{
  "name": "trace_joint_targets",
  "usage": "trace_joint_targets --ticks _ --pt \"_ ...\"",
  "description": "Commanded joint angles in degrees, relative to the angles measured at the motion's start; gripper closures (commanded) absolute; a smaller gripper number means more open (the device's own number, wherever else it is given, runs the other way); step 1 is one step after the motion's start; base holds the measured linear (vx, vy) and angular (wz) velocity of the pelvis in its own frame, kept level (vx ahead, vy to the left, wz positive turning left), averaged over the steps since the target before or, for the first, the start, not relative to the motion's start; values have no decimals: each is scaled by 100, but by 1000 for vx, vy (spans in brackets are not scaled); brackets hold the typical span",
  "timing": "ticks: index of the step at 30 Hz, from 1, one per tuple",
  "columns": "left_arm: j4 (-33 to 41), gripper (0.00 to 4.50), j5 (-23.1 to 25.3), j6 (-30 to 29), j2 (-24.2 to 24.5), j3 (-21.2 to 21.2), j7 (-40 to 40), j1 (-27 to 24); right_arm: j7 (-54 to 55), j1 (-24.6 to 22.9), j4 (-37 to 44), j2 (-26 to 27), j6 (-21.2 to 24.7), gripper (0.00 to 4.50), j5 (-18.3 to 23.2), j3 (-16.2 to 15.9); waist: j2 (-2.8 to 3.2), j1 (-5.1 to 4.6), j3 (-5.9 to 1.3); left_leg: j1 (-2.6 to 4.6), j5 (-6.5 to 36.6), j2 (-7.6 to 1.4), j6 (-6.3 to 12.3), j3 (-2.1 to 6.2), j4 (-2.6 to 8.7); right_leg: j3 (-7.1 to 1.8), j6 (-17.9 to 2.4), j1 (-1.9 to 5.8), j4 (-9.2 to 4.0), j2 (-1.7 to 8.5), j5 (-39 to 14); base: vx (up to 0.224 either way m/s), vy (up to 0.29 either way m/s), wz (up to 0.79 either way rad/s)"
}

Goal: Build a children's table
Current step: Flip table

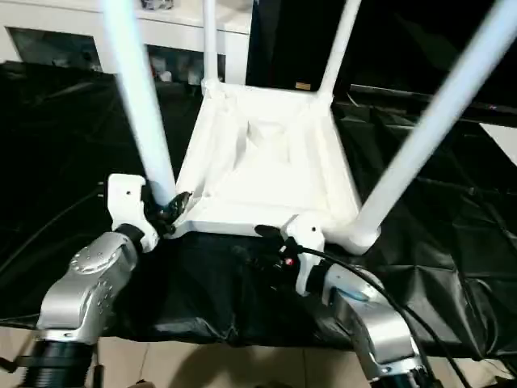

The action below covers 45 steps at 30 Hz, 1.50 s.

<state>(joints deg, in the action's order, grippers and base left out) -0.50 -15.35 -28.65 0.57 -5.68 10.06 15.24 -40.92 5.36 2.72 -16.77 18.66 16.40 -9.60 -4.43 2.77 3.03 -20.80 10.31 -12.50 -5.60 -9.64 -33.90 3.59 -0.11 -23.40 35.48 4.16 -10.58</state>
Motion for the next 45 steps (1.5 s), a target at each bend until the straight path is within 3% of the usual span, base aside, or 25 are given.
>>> trace_joint_targets --ticks 1,3,7,9,10,12,14,15,16,18,21,24,26,30,31,34,40,45 --pt "152 225 -913 -177 -353 -263 -57 154 39 -22 108 -65 168 119 99 124 -10 27 -308 -13 1665 -22 101 -9 368 -211 -370 227 -615 267 -2466 0 0 0" --pt "178 225 -994 -228 -424 -272 -41 176 171 12 28 -12 331 102 124 211 4 32 -330 -47 1476 -39 117 4 382 -205 -421 248 -582 257 -2107 0 0 0" --pt "201 228 -1021 -286 -505 -262 -5 212 642 182 -351 168 463 66 59 456 18 7 -356 -50 1231 -43 127 -6 382 -209 -610 264 -518 237 -1433 0 0 0" --pt "237 230 -979 -368 -528 -239 50 236 894 319 -620 356 432 56 164 683 24 16 -373 -36 1016 -40 148 -20 358 -218 -711 282 -476 242 -1037 0 0 0" --pt "269 230 -971 -451 -559 -242 61 254 1178 512 -864 633 349 33 454 1036 33 18 -378 -27 952 -41 172 -27 356 -219 -769 283 -458 248 -890 0 0 0" --pt "291 230 -990 -513 -586 -263 44 265 1404 669 -1043 822 298 28 674 1311 27 26 -396 -31 839 -40 193 -25 348 -217 -810 302 -419 251 -704 0 0 0" --pt "294 231 -994 -524 -590 -266 35 269 1456 744 -1123 889 309 10 810 1431 48 36 -383 -10 816 -46 203 -40 348 -220 -831 286 -415 244 -620 0 0 0" --pt "298 231 -1056 -541 -566 -246 -6 271 1449 939 -1303 1042 346 10 1201 1693 56 47 -389 -9 809 -46 192 -39 348 -219 -848 302 -406 247 -576 0 0 0" --pt "298 231 -1056 -541 -566 -246 -6 271 1449 939 -1303 1042 346 10 1201 1693 59 42 -383 -6 862 -48 198 -45 353 -221 -860 292 -406 247 -594 0 0 0" --pt "305 231 -1126 -564 -531 -213 -48 274 1332 1120 -1405 1185 483 0 1594 1906 63 52 -379 -8 916 -46 179 -43 357 -217 -842 302 -419 245 -672 0 0 0" --pt "313 231 -1087 -575 -524 -170 -33 266 1254 1389 -1664 1355 543 0 1952 2156 33 56 -383 -11 904 -46 156 -43 362 -215 -815 307 -418 254 -749 0 0 0" --pt "327 231 -1027 -607 -531 -164 -6 268 1358 1595 -1966 1425 506 0 1909 2306 44 52 -392 -7 848 -40 122 -49 350 -218 -838 297 -411 259 -775 0 0 0" --pt "339 231 -944 -614 -514 -109 27 258 1462 1822 -2316 1460 453 0 1910 2440 45 68 -407 -7 633 -39 122 -51 341 -219 -890 308 -373 257 -518 0 0 0" --pt "397 231 -747 -606 -420 143 169 207 1745 2490 -3181 1554 534 0 2534 3047 10 59 -401 -11 689 -38 155 -66 342 -216 -896 313 -377 264 -579 0 0 0" --pt "401 231 -732 -600 -412 158 173 203 1751 2512 -3210 1554 550 0 2562 3068 21 66 -412 -13 675 -37 151 -64 336 -213 -895 322 -359 272 -572 0 0 0" --pt "422 231 -648 -550 -354 265 185 179 1816 2705 -3434 1580 627 35 2955 3335 3 60 -416 -20 527 -32 211 -68 327 -214 -902 326 -342 264 -402 0 0 0" --pt "440 231 -576 -488 -355 304 160 134 1844 2887 -3678 1628 760 84 3257 3752 -14 69 -414 -18 458 -34 262 -86 315 -212 -936 312 -348 271 -471 0 0 0" --pt "396 231 -432 -363 -324 355 157 120 1830 2967 -3860 1586 794 126 3312 3788 -4 71 -422 -16 409 -37 239 -85 309 -208 -941 312 -341 273 -454 0 0 0"
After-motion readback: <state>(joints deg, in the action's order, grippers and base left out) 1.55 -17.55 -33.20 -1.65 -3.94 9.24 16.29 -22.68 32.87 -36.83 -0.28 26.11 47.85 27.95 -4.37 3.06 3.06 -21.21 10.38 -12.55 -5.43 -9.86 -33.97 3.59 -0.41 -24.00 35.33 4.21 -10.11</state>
